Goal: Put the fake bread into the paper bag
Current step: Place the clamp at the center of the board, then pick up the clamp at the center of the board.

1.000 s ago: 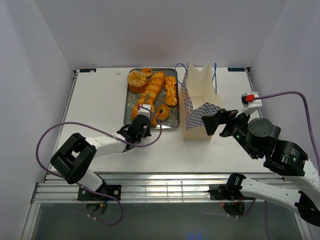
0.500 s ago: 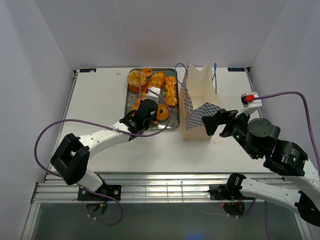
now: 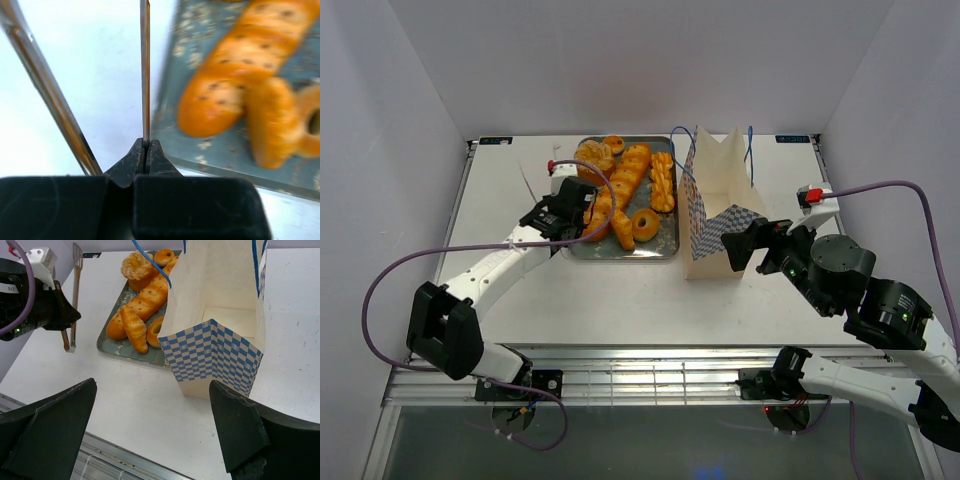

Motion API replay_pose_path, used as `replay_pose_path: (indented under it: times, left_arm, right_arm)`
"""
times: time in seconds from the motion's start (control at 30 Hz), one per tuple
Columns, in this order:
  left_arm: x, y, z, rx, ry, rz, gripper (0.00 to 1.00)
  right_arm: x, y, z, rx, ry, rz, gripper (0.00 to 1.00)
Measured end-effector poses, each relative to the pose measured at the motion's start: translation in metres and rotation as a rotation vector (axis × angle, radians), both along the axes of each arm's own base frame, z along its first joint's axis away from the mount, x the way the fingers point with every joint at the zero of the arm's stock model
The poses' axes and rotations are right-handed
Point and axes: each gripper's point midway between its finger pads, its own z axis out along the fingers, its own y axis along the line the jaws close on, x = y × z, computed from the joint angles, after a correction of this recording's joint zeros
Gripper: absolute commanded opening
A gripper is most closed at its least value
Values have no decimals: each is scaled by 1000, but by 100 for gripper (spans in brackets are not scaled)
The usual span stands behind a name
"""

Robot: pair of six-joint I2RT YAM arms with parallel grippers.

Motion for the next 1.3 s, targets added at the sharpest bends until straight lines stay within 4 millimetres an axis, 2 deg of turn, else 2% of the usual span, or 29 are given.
replay_pose_path:
  times: [0.13, 0.27, 0.4, 0.57, 0.6, 0.67, 0.87, 1.03, 1.07, 1.17, 1.23, 1.3]
  left_arm:
    - [-16, 53, -20, -21, 81, 146, 0]
    - [-45, 88, -60, -24, 198, 246, 0]
    - [-68, 97, -94, -12, 308, 270, 0]
    - [-67, 95, -124, 20, 392, 268, 0]
    - [-68, 94, -131, 21, 413, 263, 13]
    - [-69, 90, -139, 18, 440, 238, 21]
    - [-60, 82, -132, -28, 378, 182, 39]
    - [-52, 80, -118, -47, 316, 167, 47]
    - [-52, 80, -114, -52, 303, 166, 57]
    - [-56, 83, -99, -74, 251, 178, 68]
    - [-60, 87, -87, -89, 209, 197, 85]
    - [-64, 90, -80, -101, 182, 223, 89]
  right_arm:
    - [0, 1, 0, -1, 0, 6, 99]
    - [-2, 4, -2, -2, 4, 20, 99]
    - [-2, 6, -2, 3, 5, 32, 99]
    - [-4, 9, -4, 6, 8, 49, 99]
    - [-4, 9, -5, 6, 9, 52, 99]
    - [-5, 10, -7, 6, 8, 56, 99]
    - [-6, 11, -6, 11, 0, 70, 99]
    - [-7, 10, -8, 10, -6, 76, 99]
    - [-7, 10, -9, 7, -5, 78, 99]
    - [-8, 11, -14, -1, 1, 87, 99]
    - [-9, 12, -15, -2, 2, 93, 99]
    - [-10, 13, -14, 0, 1, 100, 99]
